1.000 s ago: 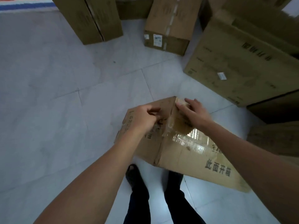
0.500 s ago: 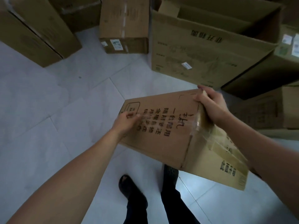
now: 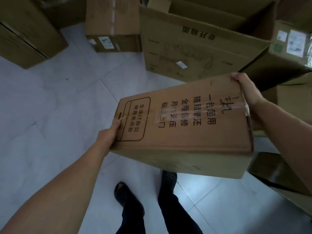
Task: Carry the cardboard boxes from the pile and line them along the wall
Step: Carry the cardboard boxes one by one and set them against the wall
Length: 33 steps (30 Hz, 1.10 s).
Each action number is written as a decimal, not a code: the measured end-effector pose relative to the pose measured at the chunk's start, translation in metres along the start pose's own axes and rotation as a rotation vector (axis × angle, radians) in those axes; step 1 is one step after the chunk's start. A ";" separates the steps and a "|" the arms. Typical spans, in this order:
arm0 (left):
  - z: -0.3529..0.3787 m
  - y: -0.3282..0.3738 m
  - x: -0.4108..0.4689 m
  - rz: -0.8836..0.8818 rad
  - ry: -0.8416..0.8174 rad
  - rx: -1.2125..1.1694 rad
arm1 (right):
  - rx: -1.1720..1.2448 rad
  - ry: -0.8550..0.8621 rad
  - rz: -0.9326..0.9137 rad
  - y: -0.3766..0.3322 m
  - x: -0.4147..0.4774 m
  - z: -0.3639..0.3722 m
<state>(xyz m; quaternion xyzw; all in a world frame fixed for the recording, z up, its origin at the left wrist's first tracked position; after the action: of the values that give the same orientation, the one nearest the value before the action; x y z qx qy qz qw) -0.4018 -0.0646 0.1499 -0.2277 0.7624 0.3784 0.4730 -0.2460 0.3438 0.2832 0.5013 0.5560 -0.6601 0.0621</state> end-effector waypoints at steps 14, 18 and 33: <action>-0.291 -0.104 -0.228 -0.110 0.444 -0.132 | -0.112 -0.419 0.247 -0.021 -0.160 0.241; -0.389 -0.167 -0.304 -0.082 0.507 -0.218 | -0.277 -0.586 0.166 -0.051 -0.231 0.362; -0.672 -0.490 -0.562 0.040 0.800 -0.809 | -0.836 -1.000 -0.345 -0.046 -0.608 0.809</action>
<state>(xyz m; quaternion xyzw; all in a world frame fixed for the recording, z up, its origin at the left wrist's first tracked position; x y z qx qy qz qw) -0.1727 -0.9022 0.6534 -0.5019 0.6806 0.5335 0.0153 -0.4574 -0.5722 0.6609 -0.0269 0.7412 -0.5424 0.3946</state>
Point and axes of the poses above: each hand's wrist, its own x-axis towards the middle knuckle, its own z-axis out of the palm, y = z × x, the point moved 4 cm from there along x, towards the middle knuckle, and after that the axes turned 9 degrees about -y, right-handed, at the moved point
